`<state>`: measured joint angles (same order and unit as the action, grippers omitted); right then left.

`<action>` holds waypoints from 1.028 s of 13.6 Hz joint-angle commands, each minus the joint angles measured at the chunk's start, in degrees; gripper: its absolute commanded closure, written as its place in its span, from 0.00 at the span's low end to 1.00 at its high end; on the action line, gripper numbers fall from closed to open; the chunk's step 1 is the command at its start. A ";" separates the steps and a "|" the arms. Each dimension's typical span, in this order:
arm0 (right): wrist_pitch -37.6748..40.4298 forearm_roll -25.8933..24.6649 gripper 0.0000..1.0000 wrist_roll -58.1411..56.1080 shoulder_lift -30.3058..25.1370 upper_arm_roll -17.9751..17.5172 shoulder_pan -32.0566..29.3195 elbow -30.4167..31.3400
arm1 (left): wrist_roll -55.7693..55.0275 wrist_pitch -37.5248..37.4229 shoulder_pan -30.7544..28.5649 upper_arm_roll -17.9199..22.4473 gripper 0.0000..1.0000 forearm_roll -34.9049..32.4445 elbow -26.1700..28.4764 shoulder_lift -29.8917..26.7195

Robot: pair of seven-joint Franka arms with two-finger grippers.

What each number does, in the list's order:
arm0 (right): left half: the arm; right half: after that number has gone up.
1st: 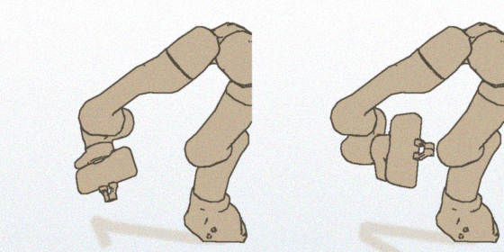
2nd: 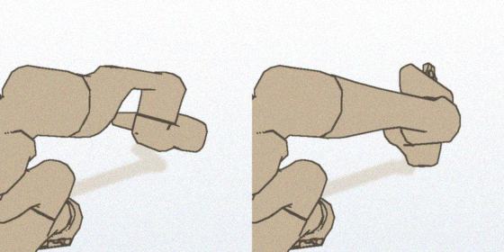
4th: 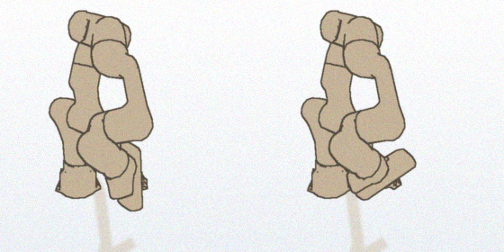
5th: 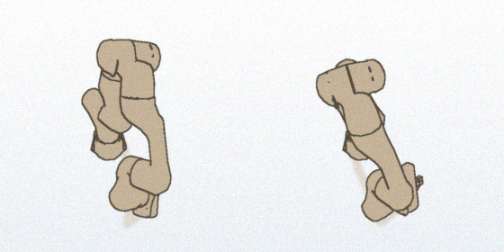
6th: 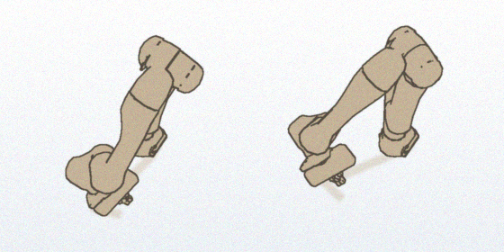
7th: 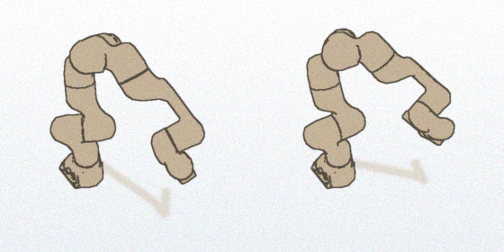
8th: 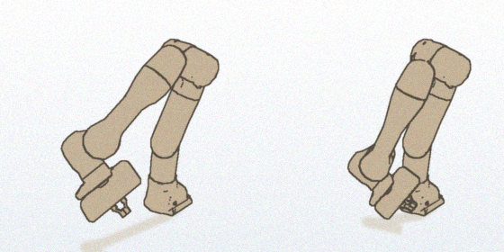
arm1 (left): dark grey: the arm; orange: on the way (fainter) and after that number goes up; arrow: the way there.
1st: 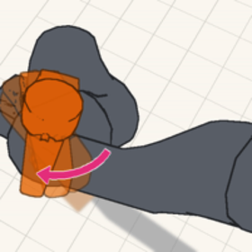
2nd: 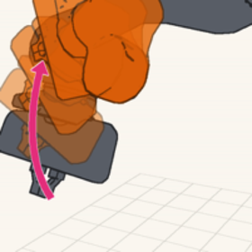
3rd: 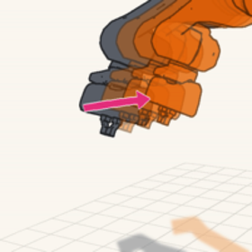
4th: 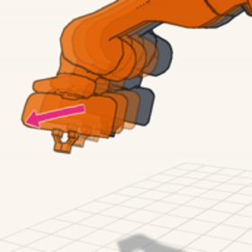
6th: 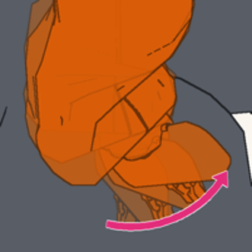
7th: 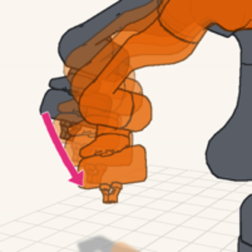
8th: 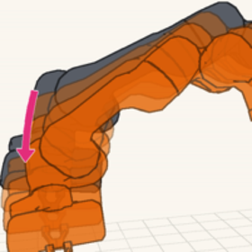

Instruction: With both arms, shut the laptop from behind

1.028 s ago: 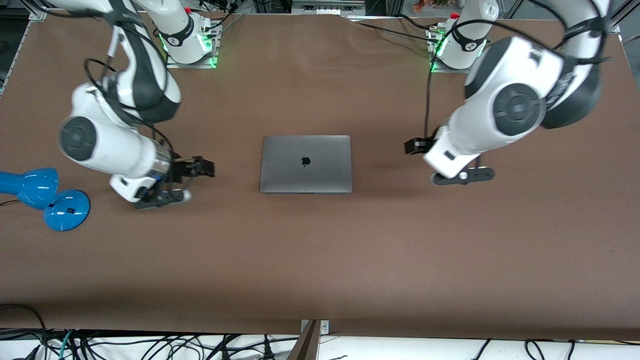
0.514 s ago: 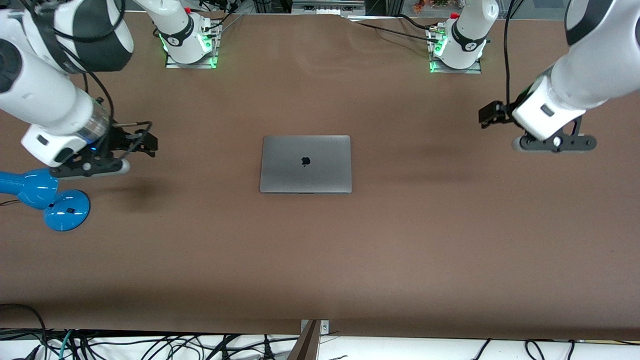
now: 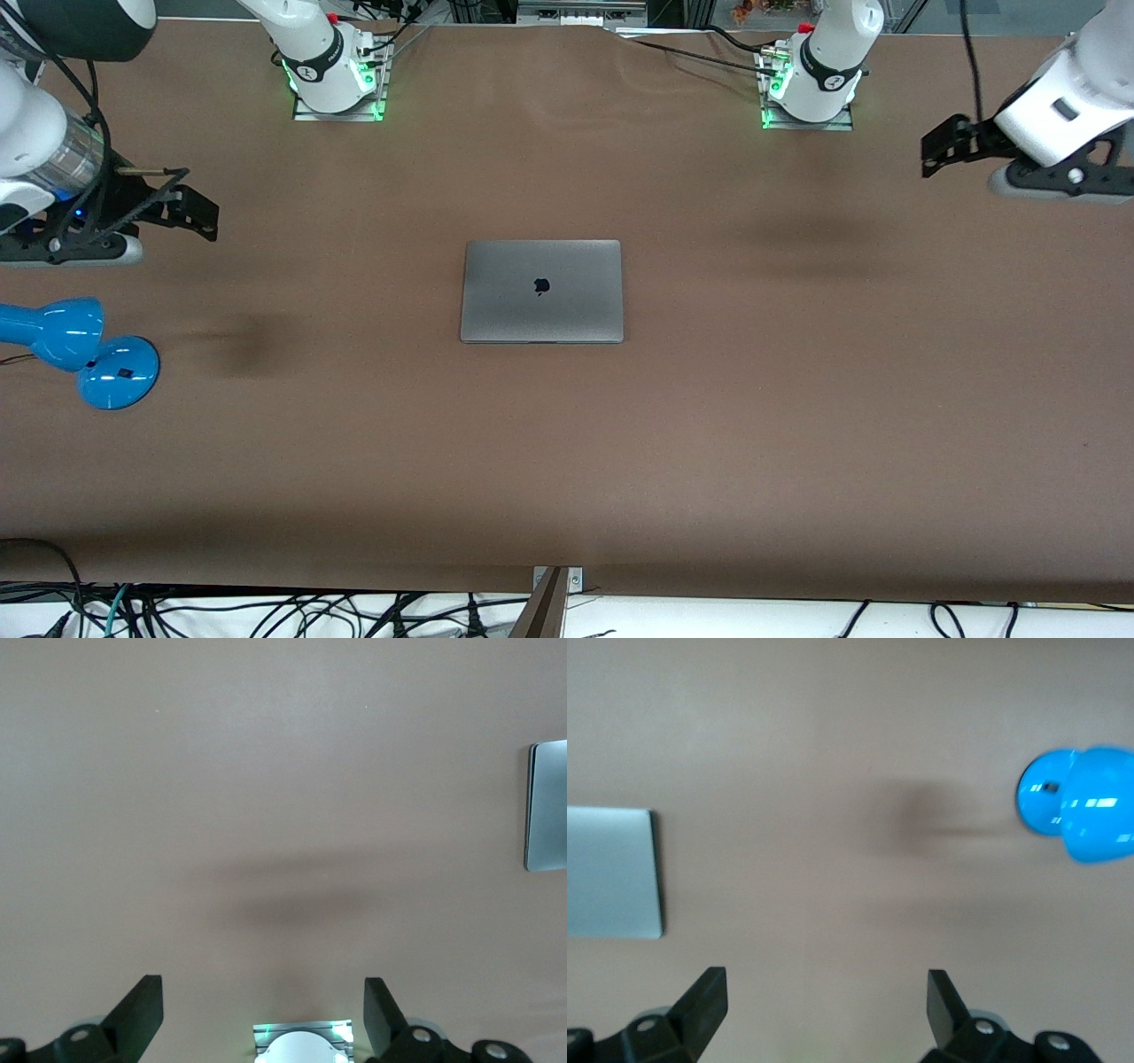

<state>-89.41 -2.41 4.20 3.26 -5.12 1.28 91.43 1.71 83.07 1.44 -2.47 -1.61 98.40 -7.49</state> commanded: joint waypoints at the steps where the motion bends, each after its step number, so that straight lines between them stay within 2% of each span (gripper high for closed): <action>1: 3.70 2.76 0.00 -0.16 -2.02 0.72 -0.49 0.41 | 1.28 0.86 3.04 1.59 0.00 0.82 -0.22 -1.66; 6: 4.07 2.94 0.00 -0.16 -4.05 0.73 -0.49 0.68 | 0.67 1.48 3.13 -0.68 0.00 1.17 -2.34 -0.07; 14: 1.95 4.17 0.00 -1.56 -3.78 0.73 -1.20 1.46 | 0.58 1.57 3.04 -1.40 0.00 1.26 -2.60 0.72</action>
<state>-86.77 0.85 3.79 0.27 -4.33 0.98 91.71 1.85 84.77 4.78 -3.70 -1.50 97.52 -7.56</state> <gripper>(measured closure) 0.000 0.000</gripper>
